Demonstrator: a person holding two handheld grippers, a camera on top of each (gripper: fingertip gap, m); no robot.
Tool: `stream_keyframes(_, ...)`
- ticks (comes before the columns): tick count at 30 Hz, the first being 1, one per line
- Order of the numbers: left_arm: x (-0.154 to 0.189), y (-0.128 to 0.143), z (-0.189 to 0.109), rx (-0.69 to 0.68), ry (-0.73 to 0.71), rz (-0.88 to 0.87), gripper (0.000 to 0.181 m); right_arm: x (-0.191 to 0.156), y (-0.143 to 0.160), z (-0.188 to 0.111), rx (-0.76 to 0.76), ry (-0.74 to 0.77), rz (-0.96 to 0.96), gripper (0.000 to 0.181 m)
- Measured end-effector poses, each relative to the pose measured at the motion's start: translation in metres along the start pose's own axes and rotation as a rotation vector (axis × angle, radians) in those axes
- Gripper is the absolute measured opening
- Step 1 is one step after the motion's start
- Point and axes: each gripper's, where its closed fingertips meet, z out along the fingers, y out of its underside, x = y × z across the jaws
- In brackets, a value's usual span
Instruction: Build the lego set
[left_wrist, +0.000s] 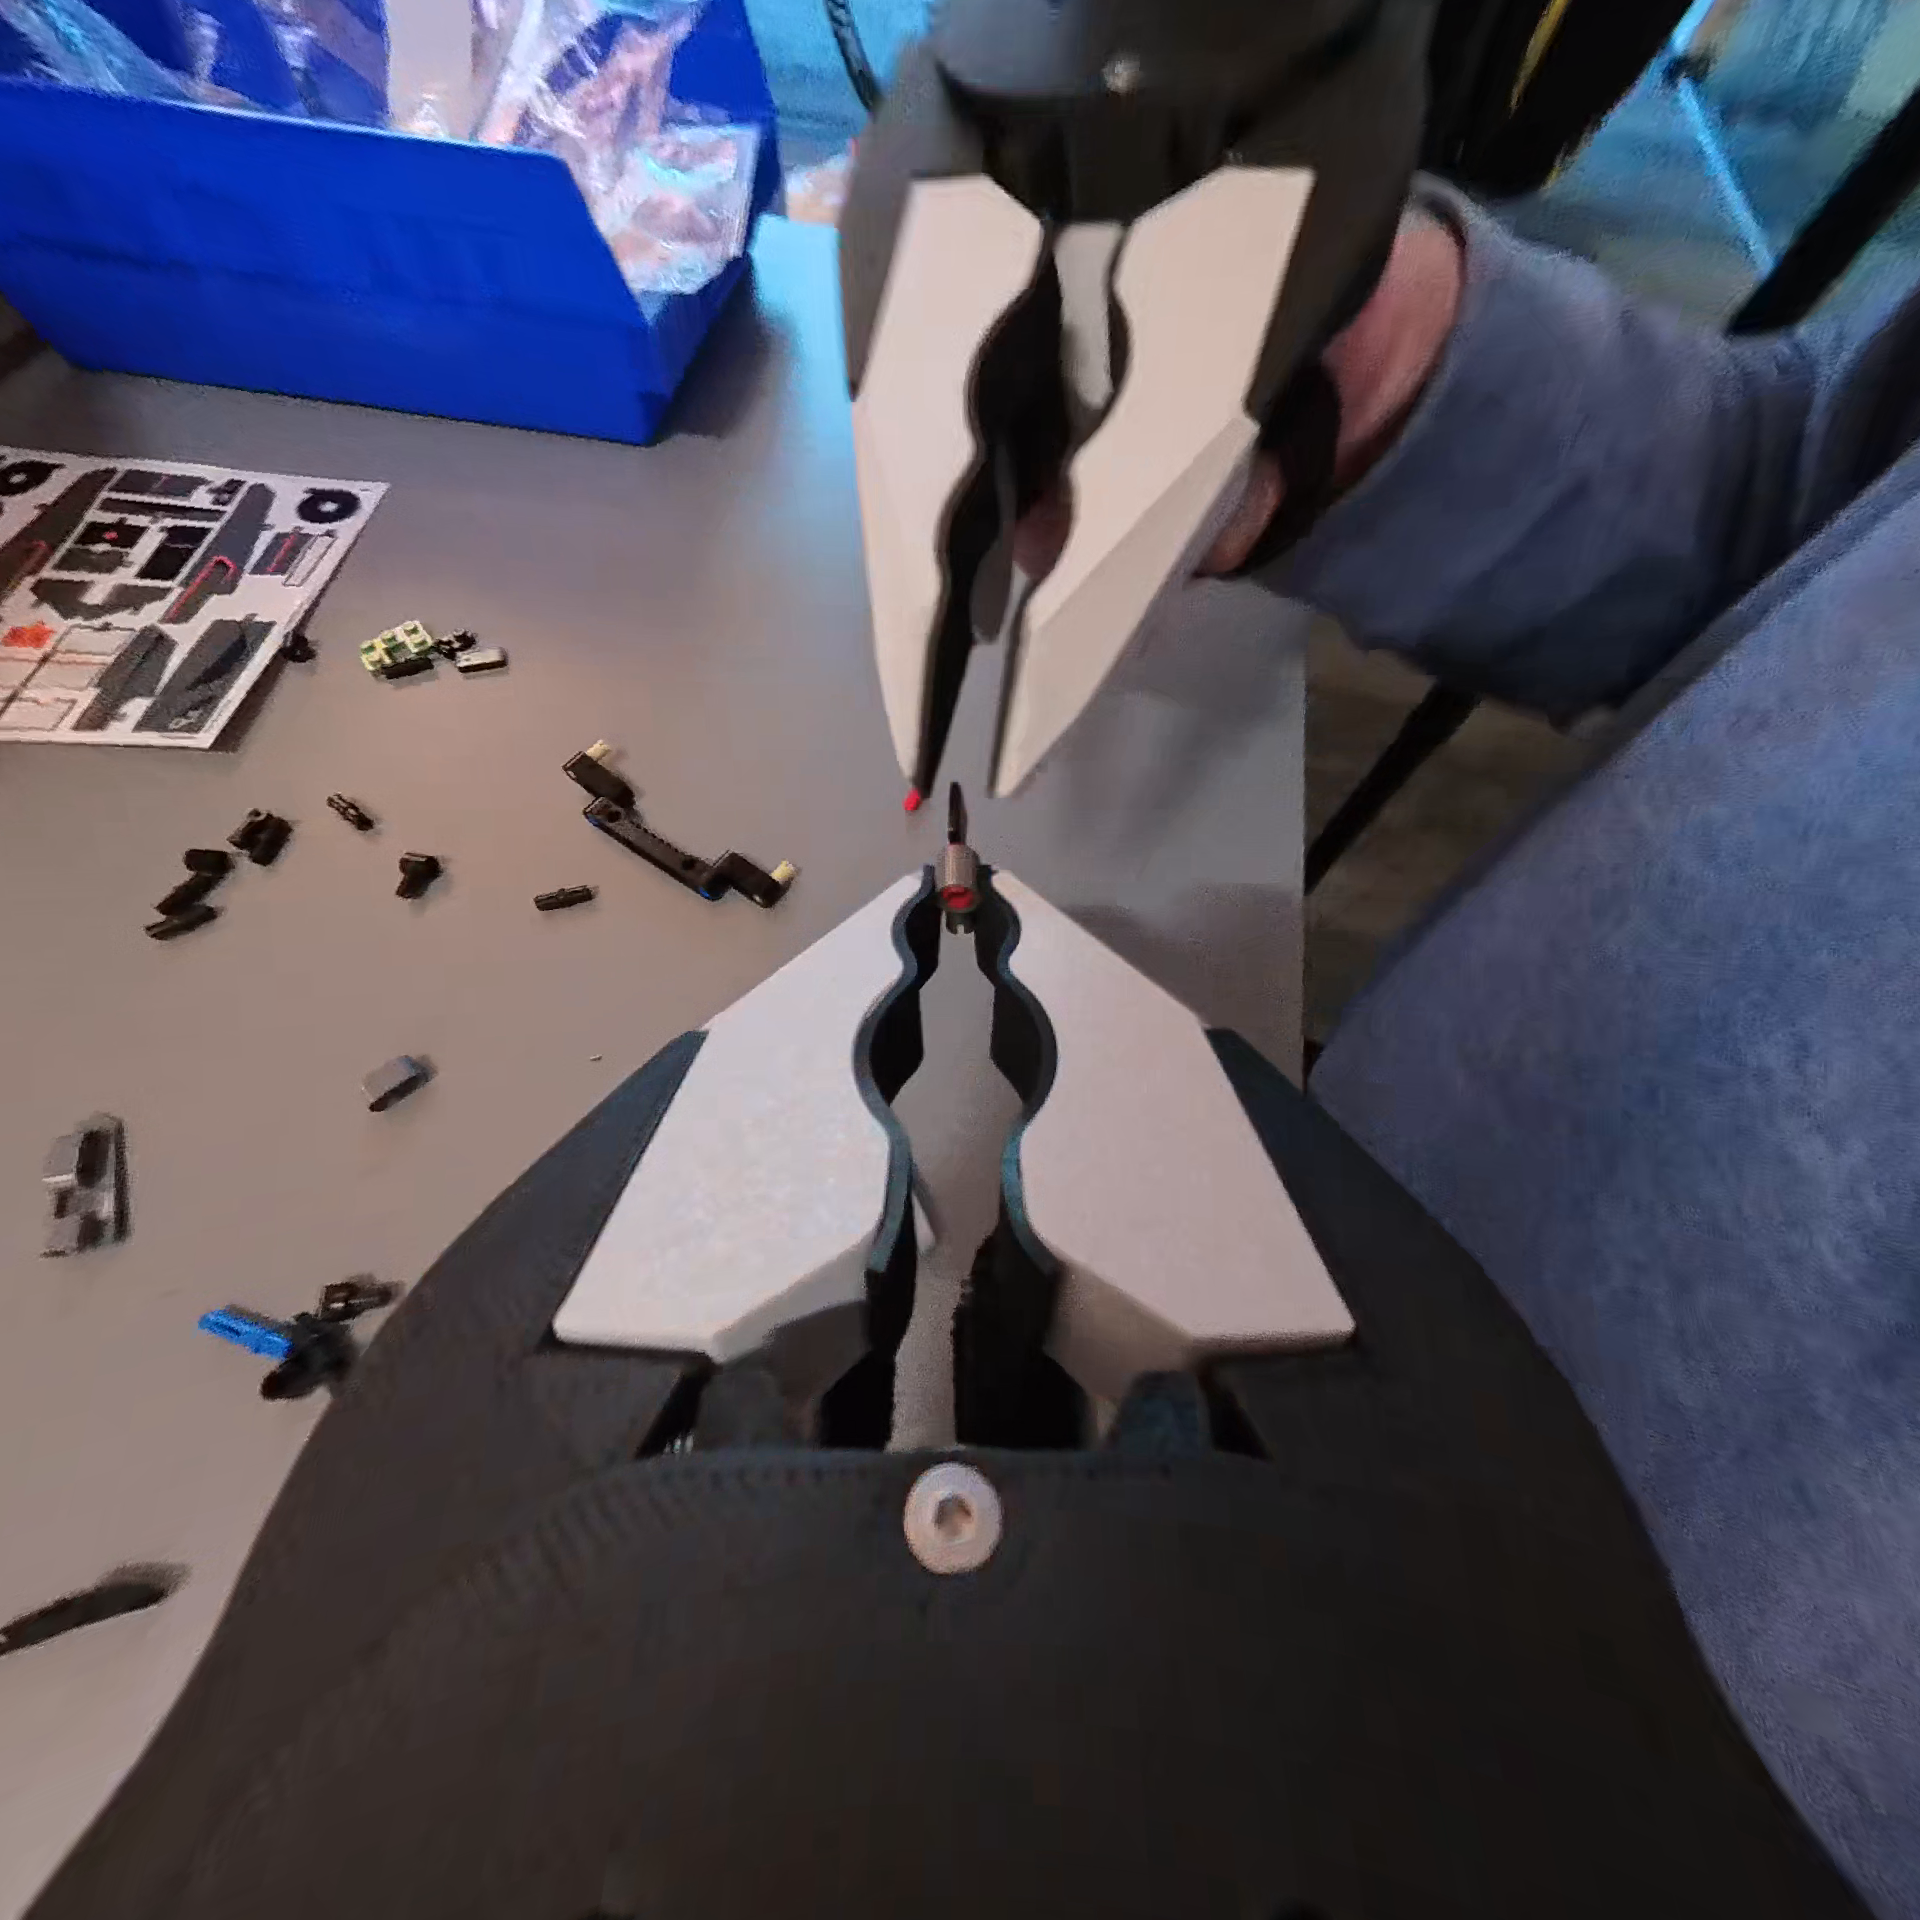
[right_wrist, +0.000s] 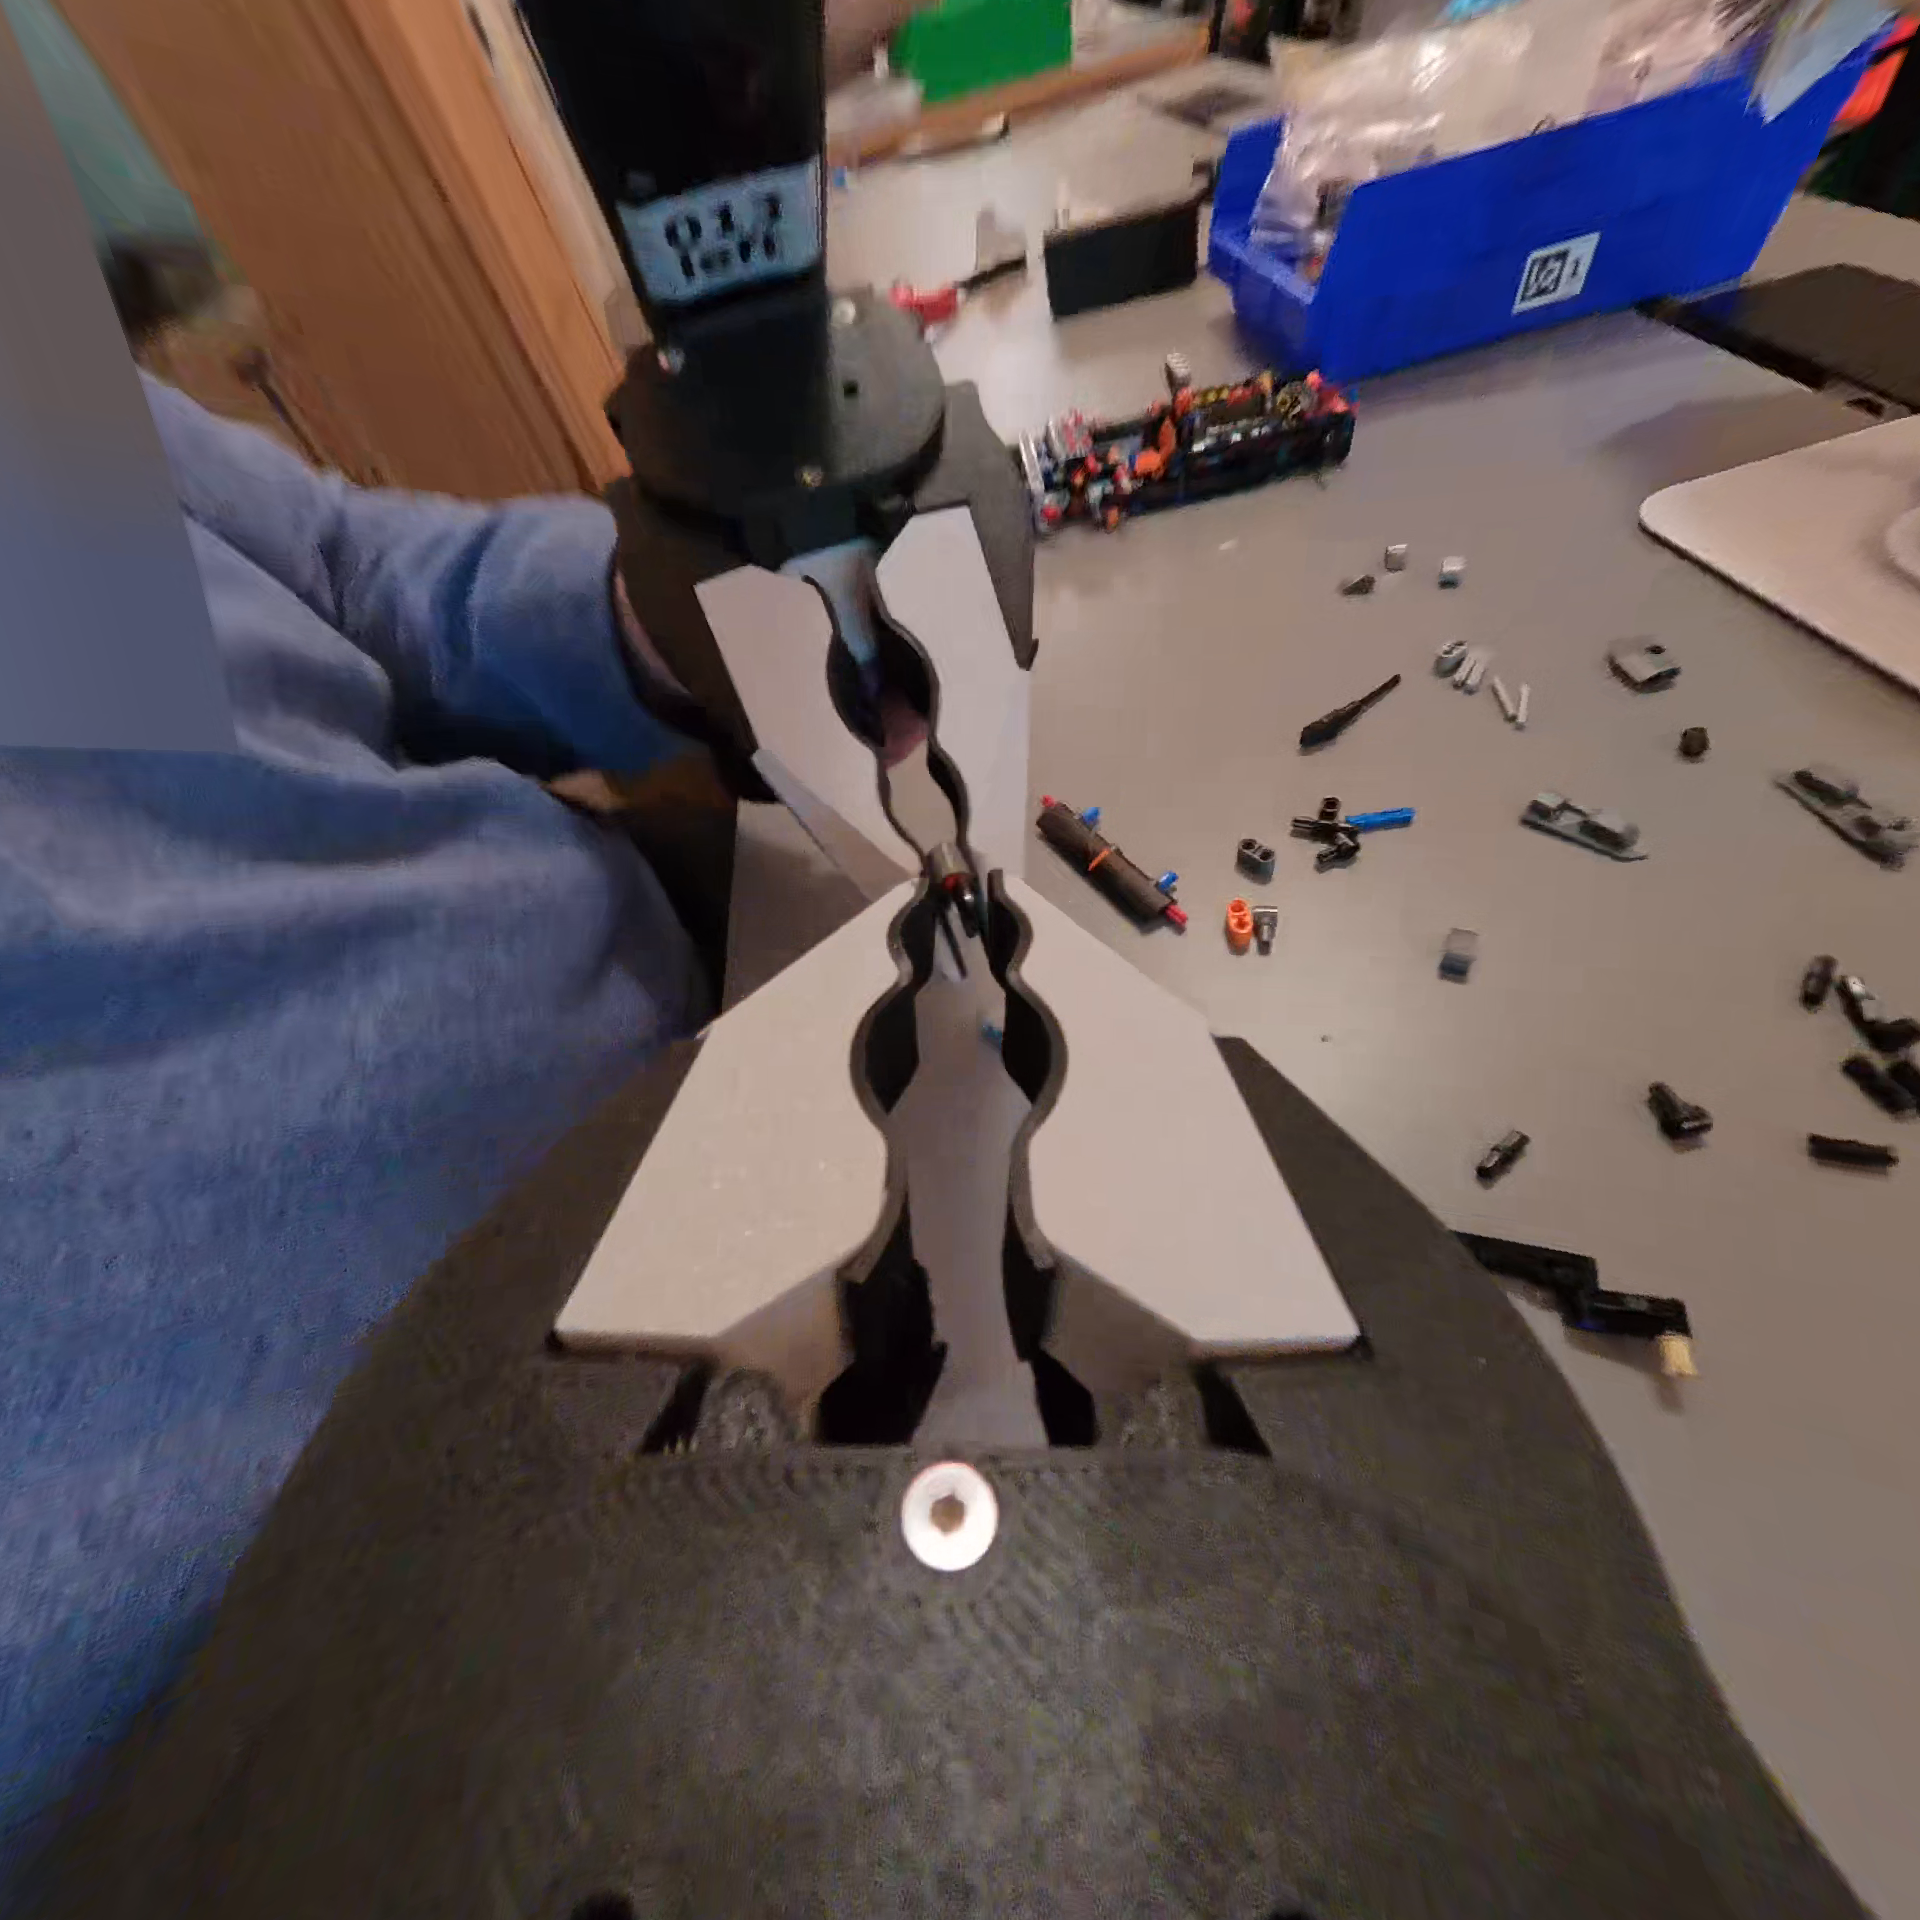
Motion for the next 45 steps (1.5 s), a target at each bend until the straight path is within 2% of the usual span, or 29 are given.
stream_keyframes(7,0.002,0.005,-0.001,-0.072,0.021,0.087,0.004,-0.003,0.009,0.009,-0.143,-0.047,-0.037,0.000)
stream_keyframes(12,-0.006,0.009,-0.002,-0.059,-0.022,0.054,0.009,0.006,0.013,0.007,-0.126,-0.010,0.019,0.000)
stream_keyframes(13,-0.011,0.018,-0.004,-0.090,-0.041,0.028,0.014,0.010,0.018,0.006,-0.130,0.011,0.037,0.000)
stream_keyframes(17,-0.023,0.069,-0.006,-0.218,-0.091,-0.082,0.016,0.021,0.044,0.010,-0.158,0.071,0.116,0.000)
stream_keyframes(23,-0.017,0.106,0.013,-0.283,-0.107,-0.177,0.015,0.030,0.078,0.028,-0.216,0.157,0.158,0.000)
stream_keyframes(29,-0.001,0.099,0.018,-0.207,-0.045,-0.246,0.012,0.036,0.090,0.035,-0.243,0.215,0.163,0.000)
stream_keyframes(36,-0.015,0.098,-0.008,-0.126,-0.114,-0.282,0.015,0.034,0.086,0.032,-0.212,0.243,0.177,0.000)
stream_keyframes(45,-0.033,0.074,0.012,-0.110,-0.028,-0.317,0.013,0.029,0.084,0.033,-0.169,0.303,0.224,0.000)
